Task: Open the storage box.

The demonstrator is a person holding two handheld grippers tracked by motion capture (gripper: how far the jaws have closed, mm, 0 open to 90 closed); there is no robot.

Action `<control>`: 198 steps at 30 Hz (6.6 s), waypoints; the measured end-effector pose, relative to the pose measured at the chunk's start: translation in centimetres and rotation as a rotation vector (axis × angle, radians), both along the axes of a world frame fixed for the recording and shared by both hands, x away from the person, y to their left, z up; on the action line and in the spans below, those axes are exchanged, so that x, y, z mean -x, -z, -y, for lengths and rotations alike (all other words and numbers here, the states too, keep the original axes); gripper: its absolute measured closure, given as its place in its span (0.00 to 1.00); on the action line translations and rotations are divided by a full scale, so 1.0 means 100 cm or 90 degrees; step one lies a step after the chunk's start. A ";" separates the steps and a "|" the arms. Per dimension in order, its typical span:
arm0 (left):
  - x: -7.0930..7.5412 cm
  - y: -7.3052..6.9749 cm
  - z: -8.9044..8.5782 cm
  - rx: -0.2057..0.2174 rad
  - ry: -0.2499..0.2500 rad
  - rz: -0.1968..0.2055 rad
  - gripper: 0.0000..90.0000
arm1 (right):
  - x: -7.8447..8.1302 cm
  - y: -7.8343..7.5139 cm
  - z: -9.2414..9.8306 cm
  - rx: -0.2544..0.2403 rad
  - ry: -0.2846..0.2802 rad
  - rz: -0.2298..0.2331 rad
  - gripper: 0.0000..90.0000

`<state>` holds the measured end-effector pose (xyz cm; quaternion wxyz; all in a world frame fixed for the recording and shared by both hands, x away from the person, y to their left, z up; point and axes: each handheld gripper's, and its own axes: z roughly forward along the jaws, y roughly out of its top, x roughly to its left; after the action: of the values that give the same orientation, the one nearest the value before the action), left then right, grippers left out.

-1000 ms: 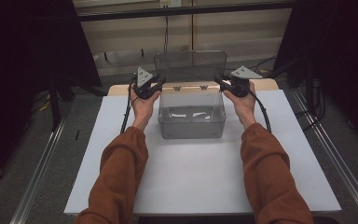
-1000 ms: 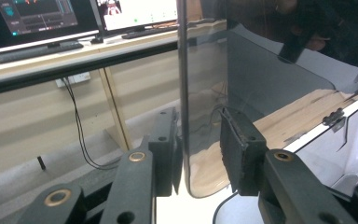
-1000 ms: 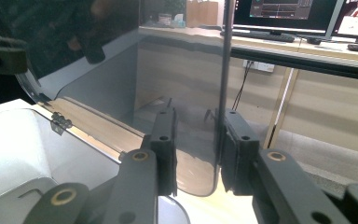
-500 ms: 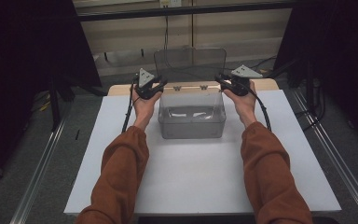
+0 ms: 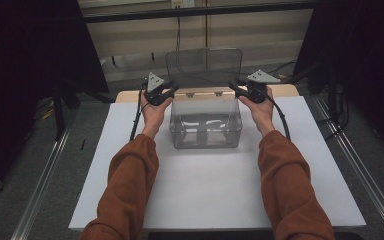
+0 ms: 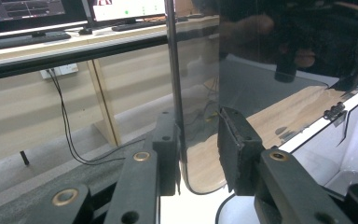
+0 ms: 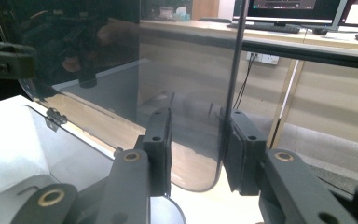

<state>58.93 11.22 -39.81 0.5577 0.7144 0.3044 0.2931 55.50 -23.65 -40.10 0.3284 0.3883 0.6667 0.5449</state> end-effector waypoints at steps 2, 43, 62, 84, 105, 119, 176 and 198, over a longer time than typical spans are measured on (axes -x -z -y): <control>-0.001 0.001 0.000 0.011 0.001 -0.006 0.77 | 0.000 0.001 -0.001 -0.006 0.000 -0.003 0.71; -0.014 -0.001 0.005 0.013 -0.020 -0.107 0.73 | -0.016 0.003 0.001 -0.019 0.016 -0.057 0.77; -0.020 -0.005 0.006 0.022 -0.025 -0.161 0.72 | -0.024 -0.005 -0.002 -0.044 0.036 -0.132 0.74; -0.024 -0.001 0.008 0.017 -0.027 -0.175 0.65 | -0.031 -0.005 -0.010 -0.034 0.057 -0.165 0.64; -0.030 0.001 0.010 0.011 -0.027 -0.212 0.57 | -0.034 0.004 -0.014 -0.042 0.058 -0.173 0.53; -0.030 0.004 0.011 0.006 -0.032 -0.222 0.50 | -0.036 0.010 -0.015 -0.058 0.054 -0.190 0.45; -0.031 0.015 0.016 0.037 -0.060 -0.229 0.28 | -0.036 0.020 -0.017 -0.101 0.094 -0.188 0.22; 0.018 -0.003 0.005 0.076 -0.005 -0.139 0.04 | 0.017 0.002 -0.005 -0.060 0.078 -0.085 0.06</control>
<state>57.16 10.75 -39.53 0.5615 0.7063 0.3834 0.1971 53.79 -23.14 -40.33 0.2968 0.4789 0.6357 0.5276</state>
